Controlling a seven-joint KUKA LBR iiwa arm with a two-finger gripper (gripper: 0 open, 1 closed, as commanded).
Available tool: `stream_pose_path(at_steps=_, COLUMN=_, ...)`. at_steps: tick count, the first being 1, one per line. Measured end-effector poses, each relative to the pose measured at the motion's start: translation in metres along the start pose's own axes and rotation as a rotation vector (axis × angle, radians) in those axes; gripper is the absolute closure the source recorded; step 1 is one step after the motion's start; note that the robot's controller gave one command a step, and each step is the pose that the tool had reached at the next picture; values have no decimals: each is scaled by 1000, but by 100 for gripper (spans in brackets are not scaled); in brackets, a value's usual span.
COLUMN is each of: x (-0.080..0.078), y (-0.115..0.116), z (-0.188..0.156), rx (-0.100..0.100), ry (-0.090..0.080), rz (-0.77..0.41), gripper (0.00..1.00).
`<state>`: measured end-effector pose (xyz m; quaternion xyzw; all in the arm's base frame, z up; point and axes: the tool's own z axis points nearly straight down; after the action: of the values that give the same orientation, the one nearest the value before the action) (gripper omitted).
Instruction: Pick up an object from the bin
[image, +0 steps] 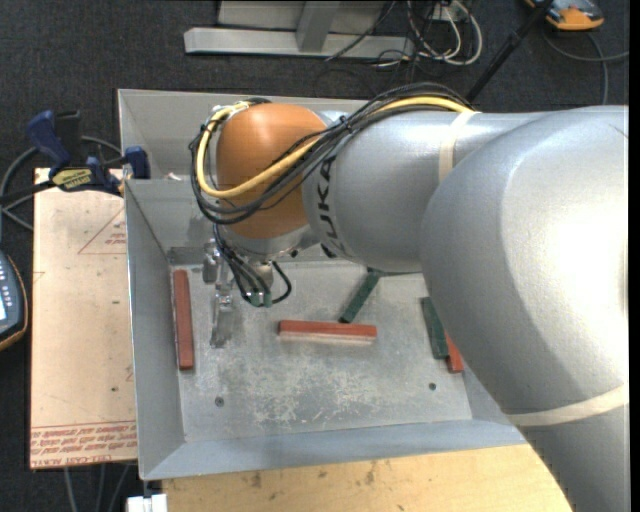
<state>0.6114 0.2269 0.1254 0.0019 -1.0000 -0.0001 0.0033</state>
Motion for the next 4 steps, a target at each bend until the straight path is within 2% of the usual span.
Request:
stream_pose_path(at_steps=1, x=-42, y=0, z=-23, rx=-1, ry=-13, rz=-176, gripper=0)
stream_pose_path(at_steps=2, x=-39, y=7, z=60, rx=0, ry=-2, rz=-98, gripper=0)
stream_pose_path(at_steps=3, x=-42, y=22, z=55, rx=1, ry=-9, rz=-33, gripper=0)
stream_pose_path(at_steps=4, x=-40, y=-13, z=36, rx=-1, ry=-9, rz=159, gripper=0)
